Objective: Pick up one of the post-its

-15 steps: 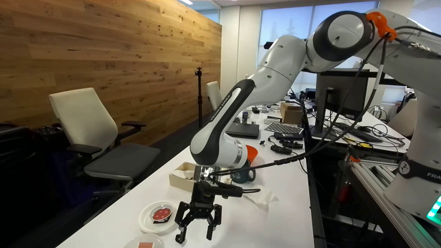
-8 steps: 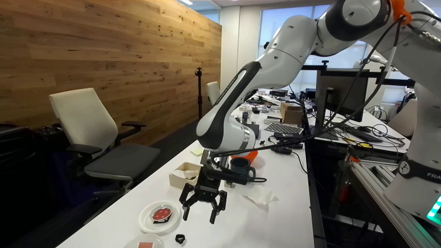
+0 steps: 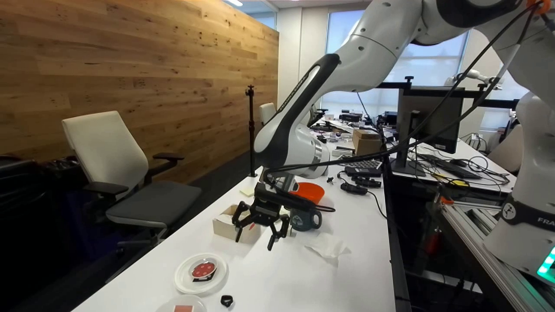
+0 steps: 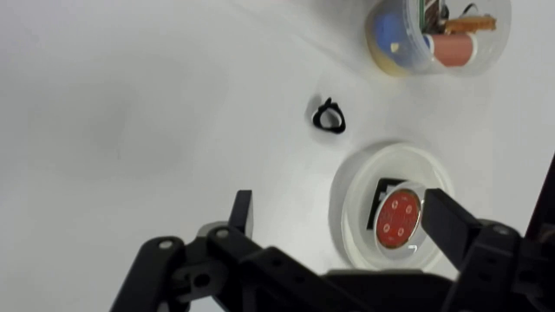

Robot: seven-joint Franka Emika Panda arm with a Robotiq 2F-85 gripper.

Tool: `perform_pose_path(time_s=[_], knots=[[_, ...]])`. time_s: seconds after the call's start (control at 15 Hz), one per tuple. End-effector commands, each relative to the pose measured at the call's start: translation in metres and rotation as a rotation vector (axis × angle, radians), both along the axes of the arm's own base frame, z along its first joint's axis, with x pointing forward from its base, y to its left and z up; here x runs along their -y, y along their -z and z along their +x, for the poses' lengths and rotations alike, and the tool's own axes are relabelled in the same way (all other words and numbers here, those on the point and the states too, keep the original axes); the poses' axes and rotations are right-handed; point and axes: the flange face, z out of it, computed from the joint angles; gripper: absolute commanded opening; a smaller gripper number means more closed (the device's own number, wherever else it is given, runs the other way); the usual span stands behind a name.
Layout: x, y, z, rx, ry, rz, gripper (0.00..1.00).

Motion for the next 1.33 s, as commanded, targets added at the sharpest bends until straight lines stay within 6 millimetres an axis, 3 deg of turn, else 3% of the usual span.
perform_pose_path(time_s=[0.0,0.53,0.8,1.07,1.27], knots=[[-0.001,-0.031,-0.021,-0.029,0.028,-0.167,1.00],[-0.062,-0.064,-0.038,-0.221,-0.437,-0.342,1.00],[-0.082,-0.068,-0.053,-0.287,-0.663,-0.338,1.00],[-0.093,-0.061,-0.062,-0.289,-0.875,-0.329,1.00],[-0.090,-0.058,-0.065,-0.261,-1.029,-0.323,1.00]])
